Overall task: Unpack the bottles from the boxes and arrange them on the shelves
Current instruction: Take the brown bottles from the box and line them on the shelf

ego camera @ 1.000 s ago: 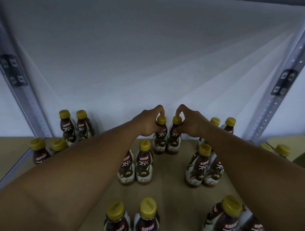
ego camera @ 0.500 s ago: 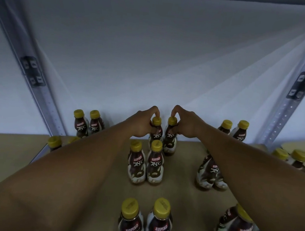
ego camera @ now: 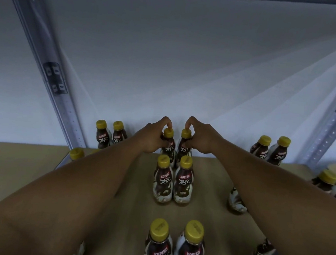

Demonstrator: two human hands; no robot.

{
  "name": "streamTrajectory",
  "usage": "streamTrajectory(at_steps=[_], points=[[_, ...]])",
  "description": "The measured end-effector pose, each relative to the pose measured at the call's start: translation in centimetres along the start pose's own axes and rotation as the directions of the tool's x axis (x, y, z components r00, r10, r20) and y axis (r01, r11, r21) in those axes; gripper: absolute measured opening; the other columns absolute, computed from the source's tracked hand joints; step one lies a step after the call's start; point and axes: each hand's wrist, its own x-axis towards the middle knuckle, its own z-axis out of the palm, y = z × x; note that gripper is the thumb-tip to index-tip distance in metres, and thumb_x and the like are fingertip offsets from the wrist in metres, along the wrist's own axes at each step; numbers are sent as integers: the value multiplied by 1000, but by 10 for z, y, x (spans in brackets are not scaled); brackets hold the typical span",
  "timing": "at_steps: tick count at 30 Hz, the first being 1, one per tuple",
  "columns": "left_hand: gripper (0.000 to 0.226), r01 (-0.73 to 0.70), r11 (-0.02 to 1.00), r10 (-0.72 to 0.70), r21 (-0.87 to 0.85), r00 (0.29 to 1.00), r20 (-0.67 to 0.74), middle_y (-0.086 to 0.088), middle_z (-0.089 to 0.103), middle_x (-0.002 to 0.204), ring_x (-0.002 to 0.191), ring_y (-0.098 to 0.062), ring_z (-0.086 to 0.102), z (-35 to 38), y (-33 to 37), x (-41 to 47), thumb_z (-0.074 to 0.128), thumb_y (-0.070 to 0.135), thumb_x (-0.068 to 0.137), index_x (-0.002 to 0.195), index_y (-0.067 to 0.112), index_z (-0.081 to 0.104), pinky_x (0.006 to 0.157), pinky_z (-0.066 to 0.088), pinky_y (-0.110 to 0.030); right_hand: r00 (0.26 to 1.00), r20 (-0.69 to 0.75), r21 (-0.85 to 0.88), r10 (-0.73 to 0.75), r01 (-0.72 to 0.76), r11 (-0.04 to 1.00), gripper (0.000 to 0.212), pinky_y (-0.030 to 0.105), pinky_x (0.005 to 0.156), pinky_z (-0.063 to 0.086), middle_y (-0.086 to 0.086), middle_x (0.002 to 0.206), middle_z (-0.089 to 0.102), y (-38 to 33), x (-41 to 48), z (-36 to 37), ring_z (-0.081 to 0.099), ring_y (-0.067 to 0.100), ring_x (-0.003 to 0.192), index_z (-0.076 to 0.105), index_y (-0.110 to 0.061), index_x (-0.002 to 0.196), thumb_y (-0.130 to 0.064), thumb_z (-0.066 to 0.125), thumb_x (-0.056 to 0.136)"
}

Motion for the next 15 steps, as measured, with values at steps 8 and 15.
streamTrajectory(at_steps=[8, 15], points=[[42, -4, 1000, 5, 12, 1000, -29, -10, 70, 99, 87, -30, 68, 1, -6, 2, 74, 21, 92, 115, 34, 41, 84, 58, -52, 999, -38, 3, -14, 14, 1000, 49, 39, 70, 53, 9, 87, 66, 1, 5, 7, 61, 24, 74, 43, -25, 114, -22, 81, 83], [41, -11, 1000, 10, -7, 998, -60, -10, 69, 99, 89, -31, 67, 2, -10, 5, 73, 21, 92, 115, 35, 42, 84, 56, -55, 998, -56, -2, -10, 10, 1000, 50, 36, 68, 51, 7, 87, 64, 1, 10, 10, 60, 23, 75, 42, -26, 116, -23, 80, 84]])
